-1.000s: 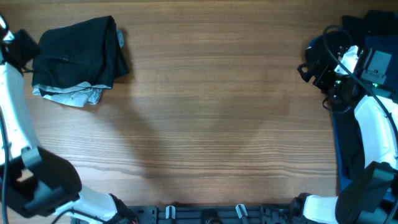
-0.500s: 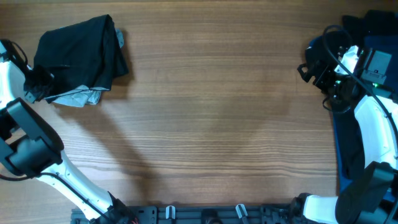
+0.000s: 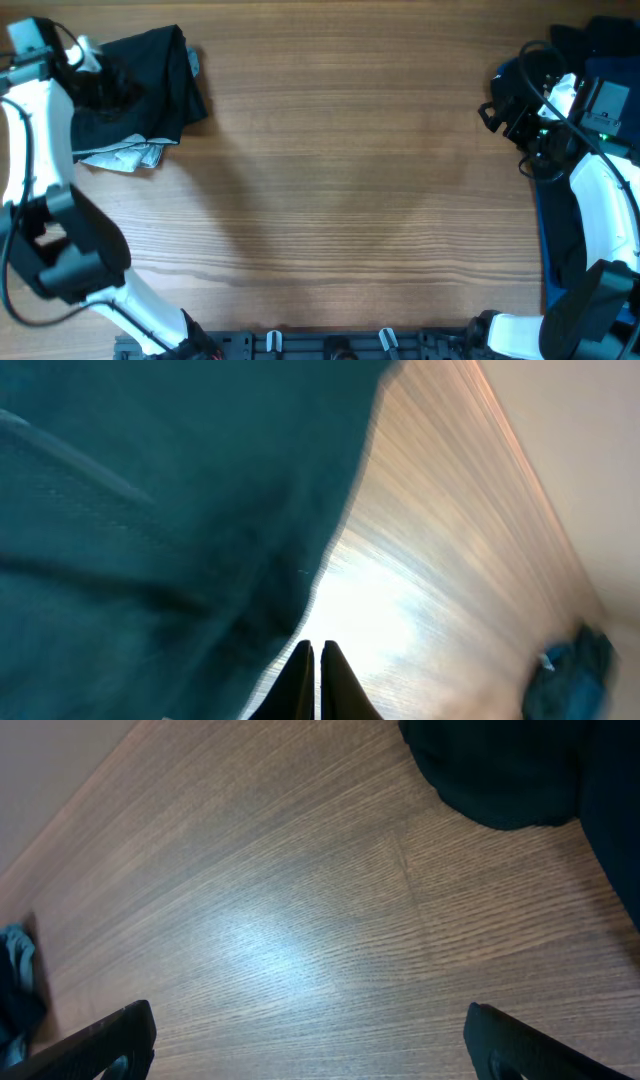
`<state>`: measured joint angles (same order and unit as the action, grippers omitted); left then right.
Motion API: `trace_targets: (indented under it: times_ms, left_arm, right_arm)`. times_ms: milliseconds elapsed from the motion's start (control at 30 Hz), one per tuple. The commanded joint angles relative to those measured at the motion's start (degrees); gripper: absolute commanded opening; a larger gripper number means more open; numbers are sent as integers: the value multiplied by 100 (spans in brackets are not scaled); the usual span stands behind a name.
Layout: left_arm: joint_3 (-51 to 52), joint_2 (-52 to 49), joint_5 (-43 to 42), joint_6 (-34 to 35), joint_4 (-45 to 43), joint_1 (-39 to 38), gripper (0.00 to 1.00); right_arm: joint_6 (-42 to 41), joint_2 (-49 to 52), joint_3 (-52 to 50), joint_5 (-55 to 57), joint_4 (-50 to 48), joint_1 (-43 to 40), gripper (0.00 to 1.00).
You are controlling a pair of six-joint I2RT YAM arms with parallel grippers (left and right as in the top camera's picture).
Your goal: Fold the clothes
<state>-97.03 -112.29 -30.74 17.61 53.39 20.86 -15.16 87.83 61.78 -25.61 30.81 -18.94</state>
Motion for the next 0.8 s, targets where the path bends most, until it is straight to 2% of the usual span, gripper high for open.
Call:
trace_targets:
  times_ms: [0, 67, 200, 300, 367, 400, 467, 567, 633, 700, 767]
  left_arm:
    - [52, -695, -1344, -787, 48, -52, 4]
    - [68, -1316, -1349, -920, -39, -50, 4]
    - [284, -2031, -2334, -2216, -39, -50, 4]
    - [645, -2317, -2409, -2758, -247, -50, 4]
    - [780, -2315, -2487, -2791, -337, -33, 4]
    - [778, -2286, -2811, -2791, -343, -7, 4]
    - [732, -2044, -4153, -2793, -348, 98, 4]
    - [568, -1287, -4776, -2789, -577, 170, 4]
    - [555, -800, -4791, -2376, -1508, 164, 4]
    - [555, -752, -4778, -1335, -2865, 160, 10]
    - [555, -885, -4391, -4, -4352, 144, 11]
  right_arm:
    - [0, -72, 79, 37, -13, 11, 100]
    - [-4, -72, 79, 35, -13, 11, 100]
    - [-2, -72, 79, 37, -13, 11, 100]
    - [-2, -72, 79, 37, -13, 11, 100]
    - [-4, -72, 79, 37, -13, 11, 100]
    - [-4, -72, 79, 35, -13, 11, 100]
    - [-2, -72, 79, 37, -11, 11, 100]
    - [-2, -72, 79, 37, -13, 11, 100]
    - [-2, -72, 79, 35, -13, 11, 99]
    - [-2, -72, 79, 35, -13, 11, 99]
    - [-2, -72, 79, 37, -13, 11, 100]
